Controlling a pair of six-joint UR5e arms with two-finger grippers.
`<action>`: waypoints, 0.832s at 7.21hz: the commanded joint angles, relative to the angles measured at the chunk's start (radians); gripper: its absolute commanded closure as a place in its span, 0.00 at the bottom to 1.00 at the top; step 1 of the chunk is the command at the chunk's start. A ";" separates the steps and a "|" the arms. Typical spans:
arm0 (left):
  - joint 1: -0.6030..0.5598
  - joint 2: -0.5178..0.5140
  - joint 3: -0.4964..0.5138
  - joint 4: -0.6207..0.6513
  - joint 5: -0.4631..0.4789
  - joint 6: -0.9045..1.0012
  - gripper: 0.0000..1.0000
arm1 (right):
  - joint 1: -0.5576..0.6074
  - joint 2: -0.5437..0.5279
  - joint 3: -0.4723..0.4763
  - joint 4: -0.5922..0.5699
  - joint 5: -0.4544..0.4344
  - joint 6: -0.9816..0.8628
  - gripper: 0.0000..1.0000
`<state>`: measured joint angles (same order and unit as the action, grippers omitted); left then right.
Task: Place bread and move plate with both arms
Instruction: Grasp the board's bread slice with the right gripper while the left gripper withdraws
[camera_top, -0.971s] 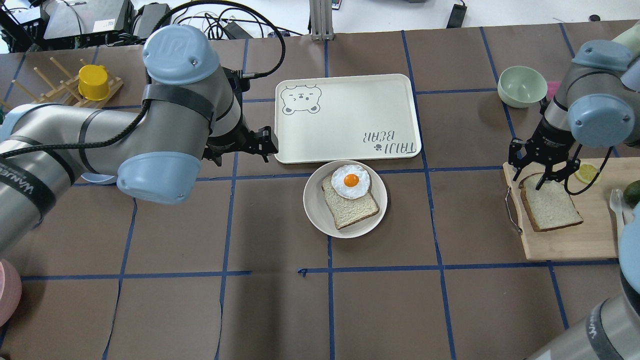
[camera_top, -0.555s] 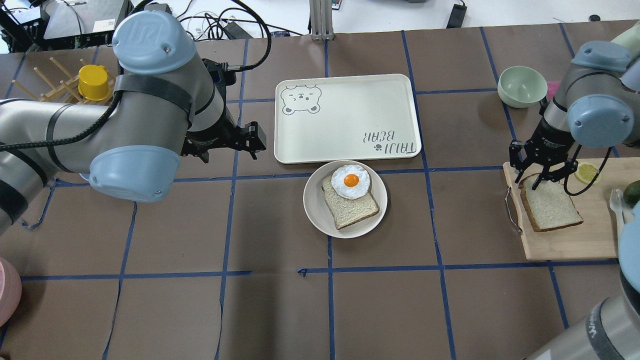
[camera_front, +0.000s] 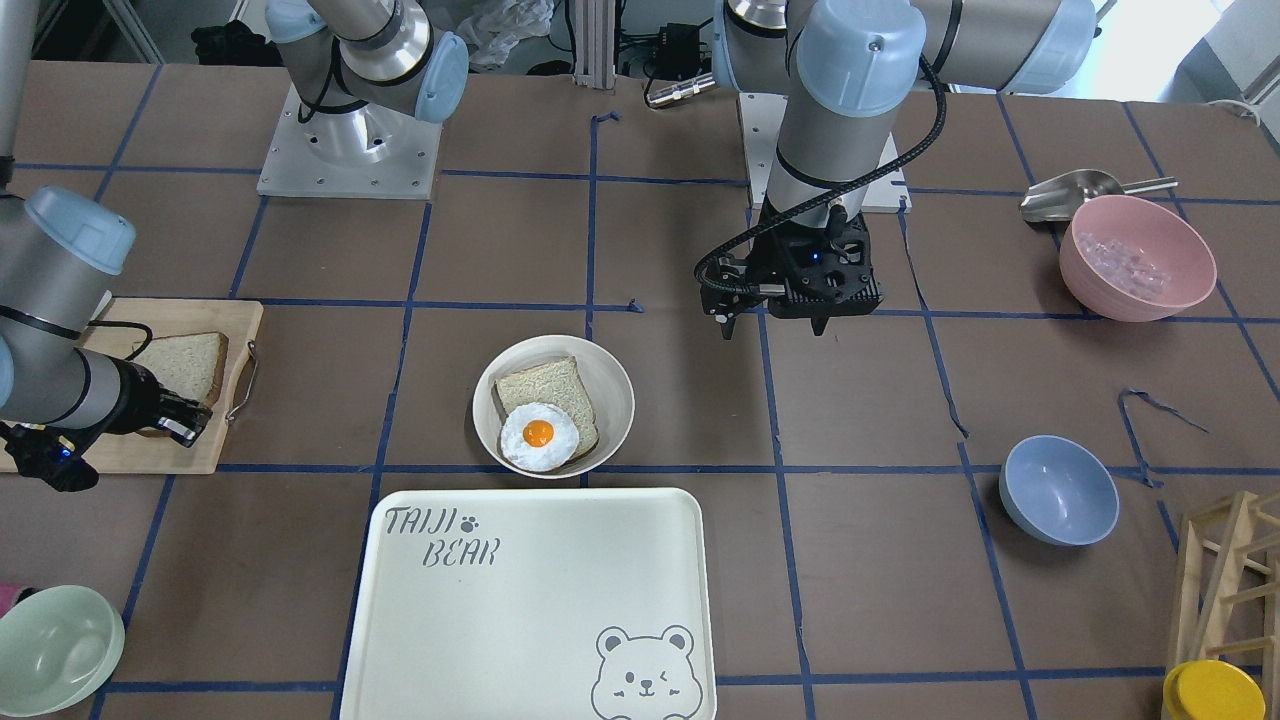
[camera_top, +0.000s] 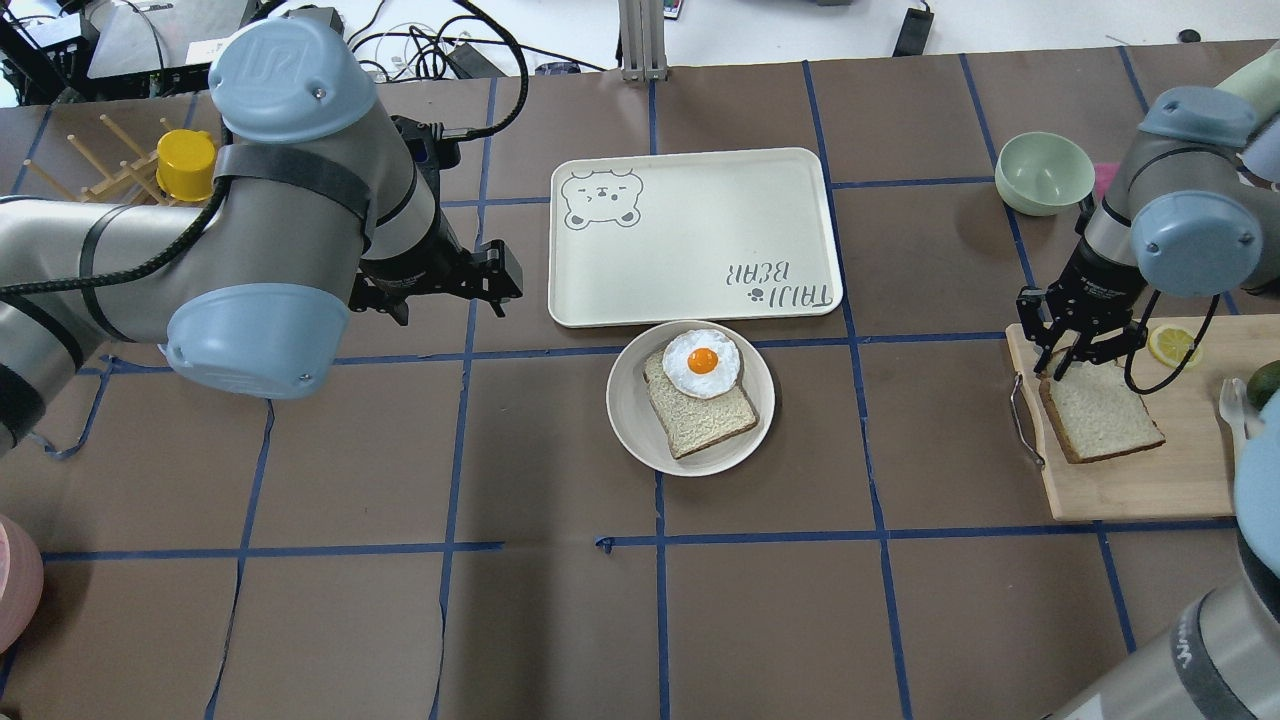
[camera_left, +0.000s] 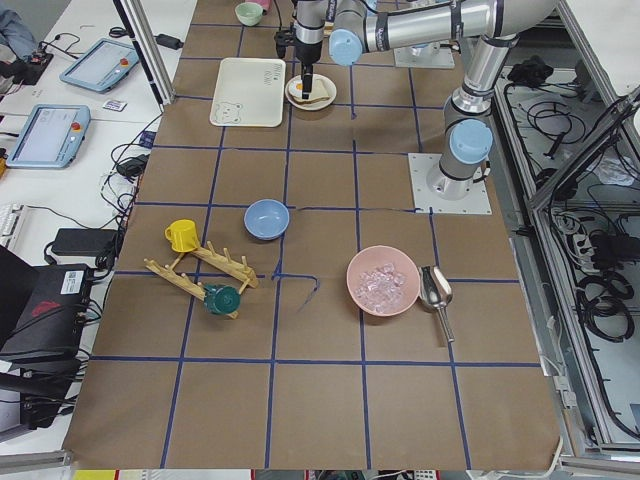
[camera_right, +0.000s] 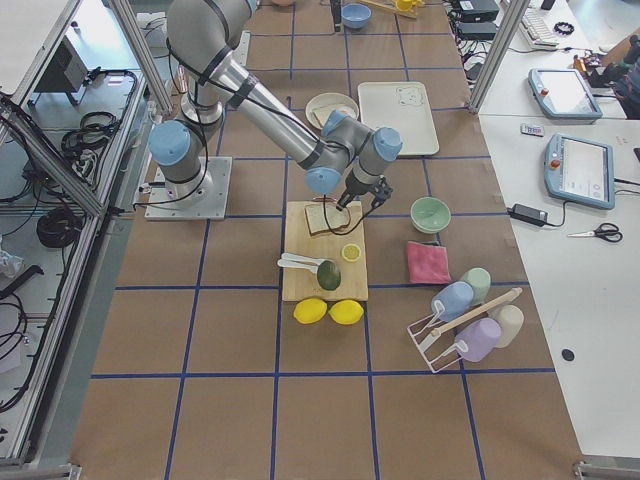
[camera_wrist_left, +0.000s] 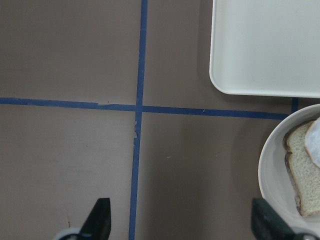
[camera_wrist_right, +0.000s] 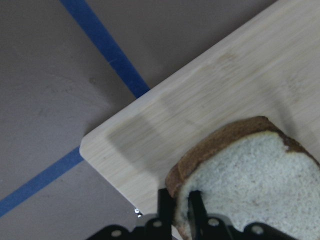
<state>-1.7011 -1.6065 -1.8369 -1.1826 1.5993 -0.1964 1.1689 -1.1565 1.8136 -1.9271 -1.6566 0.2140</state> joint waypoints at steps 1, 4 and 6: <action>0.006 0.000 0.004 0.000 -0.006 0.000 0.00 | 0.000 -0.009 -0.007 0.013 0.001 0.001 1.00; 0.008 0.002 0.005 0.000 -0.006 0.000 0.00 | 0.000 -0.057 -0.020 0.045 0.023 0.002 1.00; 0.008 0.002 0.008 0.000 -0.006 0.000 0.00 | 0.002 -0.107 -0.122 0.229 0.024 0.002 1.00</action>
<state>-1.6936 -1.6048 -1.8300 -1.1827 1.5929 -0.1963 1.1691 -1.2264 1.7577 -1.8122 -1.6342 0.2155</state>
